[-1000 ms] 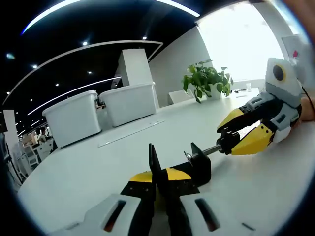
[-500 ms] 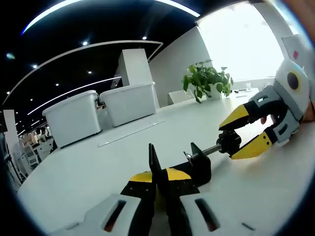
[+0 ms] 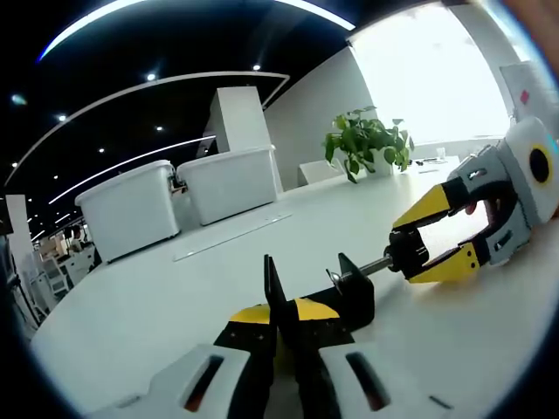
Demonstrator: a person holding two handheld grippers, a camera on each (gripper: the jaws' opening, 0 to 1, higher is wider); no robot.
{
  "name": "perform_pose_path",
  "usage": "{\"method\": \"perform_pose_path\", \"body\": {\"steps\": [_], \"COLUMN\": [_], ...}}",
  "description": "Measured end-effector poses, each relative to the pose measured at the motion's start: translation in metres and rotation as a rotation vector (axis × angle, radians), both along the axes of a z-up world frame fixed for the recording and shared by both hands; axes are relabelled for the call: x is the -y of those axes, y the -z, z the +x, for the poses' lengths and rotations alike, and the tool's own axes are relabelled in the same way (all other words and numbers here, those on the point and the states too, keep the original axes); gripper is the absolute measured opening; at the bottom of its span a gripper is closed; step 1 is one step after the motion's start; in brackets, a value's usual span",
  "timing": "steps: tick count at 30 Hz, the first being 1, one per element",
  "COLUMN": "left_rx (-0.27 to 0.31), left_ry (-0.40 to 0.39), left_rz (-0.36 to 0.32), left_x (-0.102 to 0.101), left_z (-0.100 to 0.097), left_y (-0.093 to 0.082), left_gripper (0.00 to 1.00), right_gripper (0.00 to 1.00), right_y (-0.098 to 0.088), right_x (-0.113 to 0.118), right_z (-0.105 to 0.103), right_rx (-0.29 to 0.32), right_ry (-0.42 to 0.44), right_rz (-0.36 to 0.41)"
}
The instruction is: Clamp the fixed fixture on the desktop, loosen the retaining clip, secure it to the edge of the desk, and tighten the retaining clip.
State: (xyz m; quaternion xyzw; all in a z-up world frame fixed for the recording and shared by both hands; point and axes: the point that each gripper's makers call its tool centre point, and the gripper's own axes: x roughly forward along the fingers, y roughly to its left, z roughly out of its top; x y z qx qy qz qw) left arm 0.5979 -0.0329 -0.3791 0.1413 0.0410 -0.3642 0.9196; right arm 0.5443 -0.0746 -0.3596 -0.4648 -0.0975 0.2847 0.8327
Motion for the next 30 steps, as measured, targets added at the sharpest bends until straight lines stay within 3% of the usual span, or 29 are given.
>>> {"method": "perform_pose_path", "body": {"steps": [4, 7, 9, 13, 17, 21, 24, 28, 30], "left_rx": [0.000, 0.000, 0.000, 0.000, 0.000, 0.000, 0.003, 0.003, 0.003], "left_ry": [0.000, 0.001, 0.001, 0.001, 0.002, 0.002, 0.002, 0.002, 0.001], "left_rz": [0.000, 0.000, 0.000, 0.000, 0.000, 0.000, 0.001, 0.001, 0.001], "left_x": [0.000, 0.000, 0.000, 0.000, 0.000, 0.000, 0.000, 0.001, 0.001], "left_z": [0.000, 0.001, 0.001, 0.001, 0.001, 0.000, 0.001, 0.001, 0.001], "left_y": [0.000, 0.000, 0.000, 0.000, 0.000, 0.000, 0.000, 0.000, 0.000], "left_gripper": [0.06, 0.06, 0.06, 0.06, 0.06, 0.06, 0.06, 0.06, 0.06], "right_gripper": [0.21, 0.23, 0.29, 0.30, 0.28, 0.23, 0.21, 0.21, 0.20], "right_y": [-0.004, -0.013, -0.021, -0.022, -0.010, -0.007, -0.007, 0.004, 0.002], "right_x": [-0.003, -0.002, 0.002, 0.016, 0.028, 0.033, 0.029, 0.018, 0.018], "right_z": [-0.003, -0.004, -0.003, 0.008, 0.017, 0.023, 0.019, 0.015, 0.015], "right_rx": [-0.102, -0.250, -0.343, -0.491, -0.659, -0.761, -0.815, -0.789, -0.788], "right_ry": [-0.045, -0.061, -0.064, -0.039, 0.008, 0.010, -0.013, -0.002, -0.007], "right_rz": [0.142, 0.391, 0.574, 0.778, 0.953, 1.070, 1.100, 0.967, 0.979]}}
